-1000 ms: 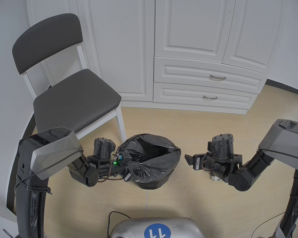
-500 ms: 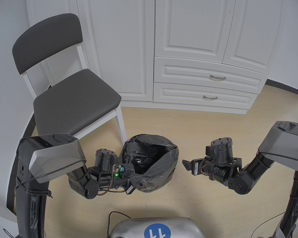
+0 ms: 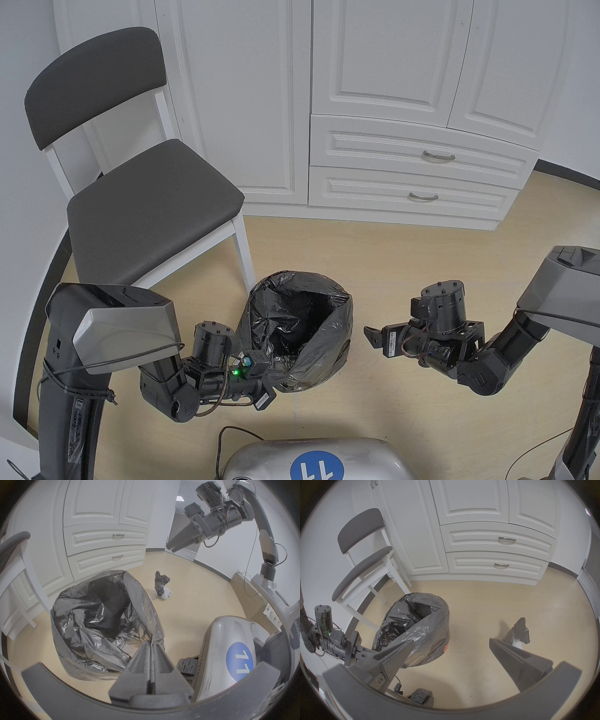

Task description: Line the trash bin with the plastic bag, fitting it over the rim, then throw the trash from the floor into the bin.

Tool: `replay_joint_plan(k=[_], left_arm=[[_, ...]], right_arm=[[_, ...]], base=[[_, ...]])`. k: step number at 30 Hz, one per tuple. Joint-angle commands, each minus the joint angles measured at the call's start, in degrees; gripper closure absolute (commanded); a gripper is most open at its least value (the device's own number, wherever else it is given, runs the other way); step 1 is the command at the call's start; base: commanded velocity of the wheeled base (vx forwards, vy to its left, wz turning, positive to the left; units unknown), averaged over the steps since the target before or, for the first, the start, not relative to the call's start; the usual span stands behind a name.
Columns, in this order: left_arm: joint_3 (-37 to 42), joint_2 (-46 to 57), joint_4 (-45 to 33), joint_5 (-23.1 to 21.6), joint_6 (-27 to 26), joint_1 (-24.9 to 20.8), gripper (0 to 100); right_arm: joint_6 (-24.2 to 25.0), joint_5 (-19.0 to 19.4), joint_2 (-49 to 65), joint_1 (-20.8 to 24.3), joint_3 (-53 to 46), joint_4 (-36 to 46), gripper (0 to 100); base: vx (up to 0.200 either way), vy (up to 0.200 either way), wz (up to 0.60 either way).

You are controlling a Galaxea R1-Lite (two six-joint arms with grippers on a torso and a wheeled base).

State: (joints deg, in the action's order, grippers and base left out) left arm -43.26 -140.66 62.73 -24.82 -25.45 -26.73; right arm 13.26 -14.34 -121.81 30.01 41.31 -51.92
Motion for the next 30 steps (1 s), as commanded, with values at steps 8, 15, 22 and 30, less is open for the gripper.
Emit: replay_joint_plan(k=[8, 15, 22, 30], left_arm=[[-1.21, -5.51, 2.66, 3.81, 0.41, -1.48, 100], [-3.23, -6.12, 2.57, 3.99, 2.60, -1.65, 100], [-2.26, -5.68, 2.66, 3.99, 3.48, -2.01, 0], [6.00, 2.23, 2.75, 3.73, 5.94, -1.57, 0]], right_arm=[[0.01, 0.01, -0.62, 0.57, -0.18, -0.02, 0], [0.01, 0.01, -0.45, 0.57, -0.27, -0.02, 0], [0.01, 0.01, -0.18, 0.66, -0.53, -0.02, 0], [-0.08, 0.01, 0.52, 0.84, -0.88, -0.02, 0]], base=[[0.000, 0.000, 0.00], [0.000, 0.000, 0.00], [0.000, 0.000, 0.00], [0.000, 0.000, 0.00]])
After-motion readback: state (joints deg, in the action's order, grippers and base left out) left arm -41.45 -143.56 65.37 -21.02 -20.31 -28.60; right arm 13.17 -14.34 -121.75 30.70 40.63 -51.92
